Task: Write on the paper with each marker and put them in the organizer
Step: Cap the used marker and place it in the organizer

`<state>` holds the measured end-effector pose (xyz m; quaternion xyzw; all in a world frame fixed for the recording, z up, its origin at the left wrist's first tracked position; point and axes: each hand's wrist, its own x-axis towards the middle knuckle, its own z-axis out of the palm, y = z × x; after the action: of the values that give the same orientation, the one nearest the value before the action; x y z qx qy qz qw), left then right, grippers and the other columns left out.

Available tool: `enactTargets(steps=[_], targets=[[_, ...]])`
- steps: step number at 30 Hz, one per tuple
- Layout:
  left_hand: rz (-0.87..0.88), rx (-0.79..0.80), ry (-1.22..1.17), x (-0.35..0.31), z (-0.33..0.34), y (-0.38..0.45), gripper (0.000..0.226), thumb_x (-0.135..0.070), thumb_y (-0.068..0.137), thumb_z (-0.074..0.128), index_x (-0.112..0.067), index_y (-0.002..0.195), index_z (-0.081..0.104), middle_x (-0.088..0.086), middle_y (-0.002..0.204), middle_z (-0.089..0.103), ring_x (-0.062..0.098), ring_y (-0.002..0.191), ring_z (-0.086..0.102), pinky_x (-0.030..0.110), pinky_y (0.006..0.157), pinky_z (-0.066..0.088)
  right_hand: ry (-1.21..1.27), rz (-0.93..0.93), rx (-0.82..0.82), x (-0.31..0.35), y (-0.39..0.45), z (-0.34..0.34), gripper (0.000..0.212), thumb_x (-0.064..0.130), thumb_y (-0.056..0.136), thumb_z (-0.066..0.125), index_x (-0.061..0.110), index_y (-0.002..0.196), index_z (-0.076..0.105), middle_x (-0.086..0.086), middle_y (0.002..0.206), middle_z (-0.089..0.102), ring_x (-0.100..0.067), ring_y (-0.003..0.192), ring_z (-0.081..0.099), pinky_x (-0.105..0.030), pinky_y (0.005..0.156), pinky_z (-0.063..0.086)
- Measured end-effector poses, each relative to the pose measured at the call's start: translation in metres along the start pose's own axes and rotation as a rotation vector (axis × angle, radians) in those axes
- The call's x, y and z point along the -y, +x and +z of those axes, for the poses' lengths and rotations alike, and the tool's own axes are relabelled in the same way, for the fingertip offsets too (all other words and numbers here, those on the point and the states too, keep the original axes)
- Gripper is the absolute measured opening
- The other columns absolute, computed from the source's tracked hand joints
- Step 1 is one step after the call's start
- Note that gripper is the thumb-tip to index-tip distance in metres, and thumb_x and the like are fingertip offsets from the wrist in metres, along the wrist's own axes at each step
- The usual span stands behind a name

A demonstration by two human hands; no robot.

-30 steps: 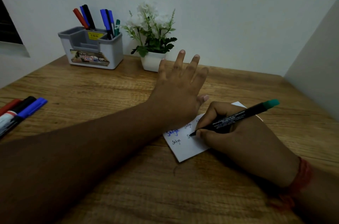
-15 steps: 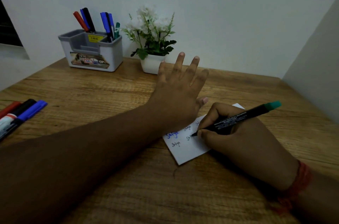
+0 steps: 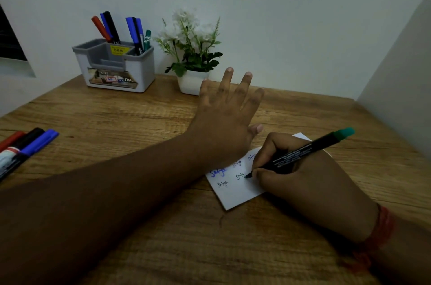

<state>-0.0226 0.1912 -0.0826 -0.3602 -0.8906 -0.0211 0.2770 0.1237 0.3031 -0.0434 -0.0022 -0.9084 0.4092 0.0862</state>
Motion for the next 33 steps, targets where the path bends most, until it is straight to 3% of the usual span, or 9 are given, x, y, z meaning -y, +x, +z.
enactTargets(steps=[3,9,12,15,20,25,29,33], targets=[[0.002,0.001,-0.005,0.000,-0.001,0.001,0.069,-0.058,0.098,0.022,-0.025,0.157,0.005,0.008,0.166,-0.005,0.035,0.150,-0.012,0.067,0.115,0.005,0.005,0.008,-0.023,-0.001,0.001,0.000,0.008,0.010,0.080,0.072,0.015,0.075,0.068,0.002,0.080,0.073,-0.007,0.076,0.066,0.011,0.066,0.034],[-0.001,0.016,-0.010,0.000,-0.001,0.000,0.069,-0.058,0.098,0.022,-0.026,0.157,0.004,0.007,0.166,-0.007,0.035,0.150,-0.013,0.067,0.115,0.005,0.014,0.012,-0.011,-0.002,0.001,0.000,0.009,0.011,0.080,0.073,0.016,0.075,0.068,0.002,0.080,0.073,-0.008,0.075,0.066,0.006,0.066,0.040],[0.003,0.029,-0.010,0.000,0.000,0.001,0.069,-0.058,0.099,0.021,-0.026,0.156,0.001,0.007,0.166,-0.009,0.035,0.150,-0.015,0.067,0.115,0.004,0.014,0.015,-0.017,-0.002,0.002,0.000,0.009,0.011,0.080,0.073,0.016,0.075,0.067,0.001,0.079,0.072,-0.009,0.074,0.066,-0.003,0.061,0.046],[0.004,0.042,-0.018,0.000,-0.002,0.001,0.068,-0.057,0.099,0.021,-0.026,0.156,0.001,0.006,0.166,-0.010,0.034,0.150,-0.016,0.066,0.115,0.002,0.000,0.026,-0.019,-0.003,0.003,0.000,0.008,0.009,0.081,0.072,0.014,0.076,0.067,0.001,0.077,0.072,-0.007,0.073,0.066,0.009,0.060,0.036],[0.011,0.069,-0.053,-0.001,-0.005,0.000,0.068,-0.057,0.100,0.022,-0.027,0.156,-0.002,0.004,0.165,-0.014,0.032,0.149,-0.019,0.066,0.115,0.000,0.107,0.009,-0.192,-0.007,0.006,-0.005,0.008,0.011,0.081,0.071,0.016,0.075,0.068,0.007,0.078,0.070,0.001,0.074,0.064,-0.008,0.059,0.047],[0.049,0.081,-0.064,0.001,-0.007,0.002,0.070,-0.059,0.098,0.018,-0.027,0.156,-0.005,0.003,0.165,-0.014,0.031,0.149,-0.020,0.067,0.115,0.002,0.181,-0.034,-0.343,-0.010,0.012,-0.012,0.007,0.008,0.085,0.069,0.011,0.080,0.065,-0.004,0.074,0.068,-0.008,0.069,0.066,-0.009,0.059,0.050],[0.121,0.063,-0.052,0.006,-0.005,0.002,0.071,-0.061,0.096,0.015,-0.027,0.156,-0.005,0.004,0.166,-0.011,0.031,0.150,-0.017,0.068,0.114,0.007,0.204,-0.030,-0.373,-0.015,0.019,-0.020,0.004,0.007,0.087,0.068,0.009,0.084,0.066,-0.007,0.075,0.068,-0.011,0.069,0.065,-0.008,0.061,0.050],[0.184,0.095,-0.074,0.011,-0.005,0.004,0.071,-0.060,0.099,0.019,-0.027,0.156,-0.008,0.001,0.165,-0.013,0.028,0.150,-0.019,0.067,0.115,0.005,0.238,-0.010,-0.428,-0.023,0.026,-0.031,0.003,0.009,0.087,0.069,0.009,0.086,0.066,-0.007,0.075,0.070,-0.016,0.072,0.068,-0.026,0.069,0.056]])
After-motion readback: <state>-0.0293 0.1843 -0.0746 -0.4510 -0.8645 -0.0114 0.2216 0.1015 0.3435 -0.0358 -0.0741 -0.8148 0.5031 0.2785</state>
